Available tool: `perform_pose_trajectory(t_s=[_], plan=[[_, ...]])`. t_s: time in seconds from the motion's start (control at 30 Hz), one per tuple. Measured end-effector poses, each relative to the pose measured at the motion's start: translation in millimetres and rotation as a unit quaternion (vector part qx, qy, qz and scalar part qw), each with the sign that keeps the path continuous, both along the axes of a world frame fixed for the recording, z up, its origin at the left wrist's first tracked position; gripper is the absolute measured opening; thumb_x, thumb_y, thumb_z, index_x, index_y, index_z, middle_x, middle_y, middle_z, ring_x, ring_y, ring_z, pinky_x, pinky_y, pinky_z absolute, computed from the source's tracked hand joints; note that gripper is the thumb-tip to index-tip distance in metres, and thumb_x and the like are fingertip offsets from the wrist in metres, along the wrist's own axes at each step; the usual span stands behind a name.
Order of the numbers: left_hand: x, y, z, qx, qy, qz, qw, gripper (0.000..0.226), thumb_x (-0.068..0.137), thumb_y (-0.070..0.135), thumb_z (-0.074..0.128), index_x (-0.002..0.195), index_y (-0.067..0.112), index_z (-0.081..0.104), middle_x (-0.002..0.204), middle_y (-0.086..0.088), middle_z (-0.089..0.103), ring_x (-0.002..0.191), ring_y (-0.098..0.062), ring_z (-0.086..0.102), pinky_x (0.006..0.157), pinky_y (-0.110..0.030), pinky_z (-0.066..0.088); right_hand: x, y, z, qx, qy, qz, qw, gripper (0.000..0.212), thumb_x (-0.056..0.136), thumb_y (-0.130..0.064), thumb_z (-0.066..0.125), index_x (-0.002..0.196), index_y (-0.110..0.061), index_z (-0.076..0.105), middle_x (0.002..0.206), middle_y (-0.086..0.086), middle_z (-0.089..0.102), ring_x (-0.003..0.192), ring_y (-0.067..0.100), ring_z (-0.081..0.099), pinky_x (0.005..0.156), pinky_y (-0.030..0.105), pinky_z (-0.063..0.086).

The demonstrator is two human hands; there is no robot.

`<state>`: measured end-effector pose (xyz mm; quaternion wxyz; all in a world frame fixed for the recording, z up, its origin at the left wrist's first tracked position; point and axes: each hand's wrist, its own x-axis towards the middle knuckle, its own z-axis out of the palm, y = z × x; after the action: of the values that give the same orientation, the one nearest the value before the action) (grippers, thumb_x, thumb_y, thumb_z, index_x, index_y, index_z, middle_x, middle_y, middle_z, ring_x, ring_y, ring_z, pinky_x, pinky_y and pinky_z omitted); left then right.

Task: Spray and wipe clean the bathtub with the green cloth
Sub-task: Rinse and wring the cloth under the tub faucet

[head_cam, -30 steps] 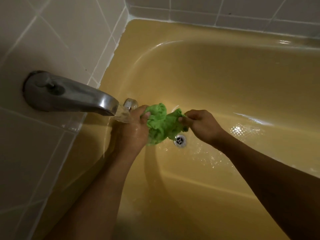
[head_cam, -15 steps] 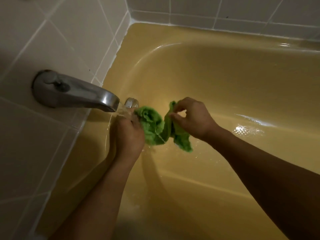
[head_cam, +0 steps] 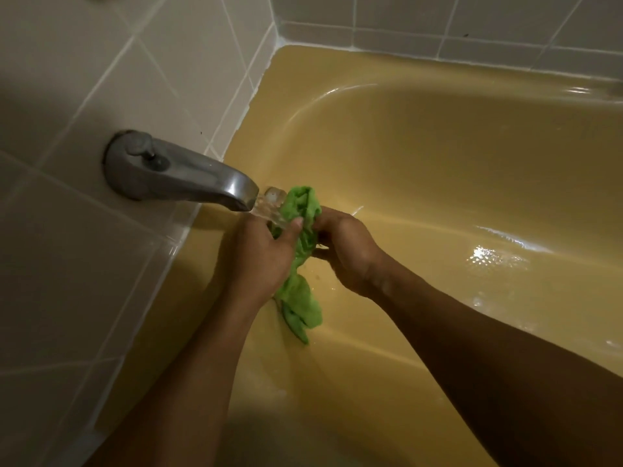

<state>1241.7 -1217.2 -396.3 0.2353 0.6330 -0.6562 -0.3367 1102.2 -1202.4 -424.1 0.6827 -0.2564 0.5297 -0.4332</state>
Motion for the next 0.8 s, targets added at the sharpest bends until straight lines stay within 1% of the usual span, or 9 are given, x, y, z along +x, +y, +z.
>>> perform_pose_trajectory(t_s=[0.07, 0.13, 0.2, 0.3, 0.4, 0.5, 0.63, 0.73, 0.8], plan=[[5, 1, -3, -0.008, -0.047, 0.066, 0.997, 0.021, 0.102, 0.019, 0.061, 0.083, 0.011, 0.060, 0.067, 0.006, 0.053, 0.061, -0.006, 0.049, 0.051, -0.010, 0.035, 6, -2, -1, 0.022, -0.073, 0.003, 0.997, 0.043, 0.087, -0.035, 0.055, 0.118, -0.007, 0.066, 0.110, 0.008, 0.069, 0.099, 0.023, 0.063, 0.087, 0.036, 0.050], [10, 3, -5, -0.020, -0.045, 0.101, 0.994, 0.031, 0.103, 0.013, 0.058, 0.072, 0.013, 0.052, 0.065, 0.009, 0.047, 0.060, -0.011, 0.044, 0.053, -0.021, 0.032, 14, -3, -7, 0.002, -0.007, 0.029, 1.000, 0.033, 0.098, -0.033, 0.060, 0.119, -0.008, 0.067, 0.106, 0.006, 0.073, 0.095, 0.020, 0.068, 0.079, 0.030, 0.052], [14, 4, -6, -0.036, -0.004, 0.120, 0.992, 0.028, 0.103, 0.012, 0.057, 0.075, 0.019, 0.054, 0.069, 0.013, 0.049, 0.067, -0.013, 0.047, 0.057, -0.025, 0.026, 19, -6, -14, -0.032, 0.144, 0.050, 0.988, 0.016, 0.101, -0.014, 0.060, 0.111, -0.007, 0.071, 0.096, 0.008, 0.074, 0.082, 0.021, 0.068, 0.069, 0.031, 0.053], [24, 8, -8, -0.071, 0.052, 0.155, 0.984, 0.024, 0.105, 0.016, 0.055, 0.082, 0.019, 0.058, 0.071, 0.013, 0.052, 0.063, -0.003, 0.048, 0.061, -0.023, 0.031, 23, -10, -19, -0.049, 0.256, 0.072, 0.963, 0.023, 0.100, -0.006, 0.053, 0.104, -0.013, 0.075, 0.096, 0.009, 0.074, 0.087, 0.026, 0.068, 0.075, 0.039, 0.056], [28, 10, -6, -0.112, 0.068, 0.169, 0.977, 0.017, 0.107, 0.015, 0.053, 0.105, 0.013, 0.070, 0.083, 0.011, 0.061, 0.075, -0.004, 0.053, 0.065, -0.012, 0.039, 33, -12, -10, -0.051, 0.218, 0.109, 0.969, 0.024, 0.103, -0.008, 0.047, 0.101, -0.015, 0.070, 0.094, 0.007, 0.072, 0.085, 0.022, 0.066, 0.075, 0.036, 0.054], [22, 5, -4, -0.081, 0.074, 0.147, 0.983, 0.016, 0.108, 0.013, 0.048, 0.110, 0.016, 0.064, 0.086, 0.016, 0.059, 0.078, -0.001, 0.051, 0.065, 0.001, 0.035, 45, -14, -3, -0.077, 0.156, 0.144, 0.974, 0.017, 0.098, -0.024, 0.050, 0.101, -0.015, 0.065, 0.096, 0.012, 0.070, 0.088, 0.024, 0.065, 0.081, 0.043, 0.053], [13, -3, -7, -0.017, 0.081, 0.137, 0.987, 0.025, 0.108, 0.012, 0.043, 0.123, 0.005, 0.062, 0.101, -0.001, 0.062, 0.081, -0.009, 0.054, 0.060, -0.005, 0.037, 40, -15, 6, -0.078, 0.212, 0.154, 0.962, 0.032, 0.108, -0.035, 0.043, 0.081, -0.024, 0.056, 0.078, -0.004, 0.060, 0.067, 0.005, 0.055, 0.066, 0.022, 0.042], [5, -10, -9, 0.059, 0.113, 0.134, 0.983, 0.025, 0.108, 0.015, 0.044, 0.121, 0.003, 0.063, 0.107, -0.006, 0.068, 0.083, -0.008, 0.061, 0.056, -0.004, 0.041, 35, -14, 6, -0.076, 0.274, 0.116, 0.952, 0.049, 0.107, -0.041, 0.044, 0.065, -0.017, 0.051, 0.063, 0.000, 0.052, 0.055, 0.012, 0.046, 0.054, 0.026, 0.038], [0, -14, -12, 0.088, 0.126, 0.114, 0.982, 0.032, 0.107, 0.034, 0.048, 0.116, 0.012, 0.068, 0.107, -0.005, 0.073, 0.094, -0.019, 0.068, 0.071, -0.017, 0.056, 32, -14, 2, -0.080, 0.316, 0.084, 0.942, 0.052, 0.105, -0.036, 0.047, 0.057, -0.016, 0.046, 0.057, 0.000, 0.047, 0.051, 0.015, 0.041, 0.049, 0.027, 0.035]])
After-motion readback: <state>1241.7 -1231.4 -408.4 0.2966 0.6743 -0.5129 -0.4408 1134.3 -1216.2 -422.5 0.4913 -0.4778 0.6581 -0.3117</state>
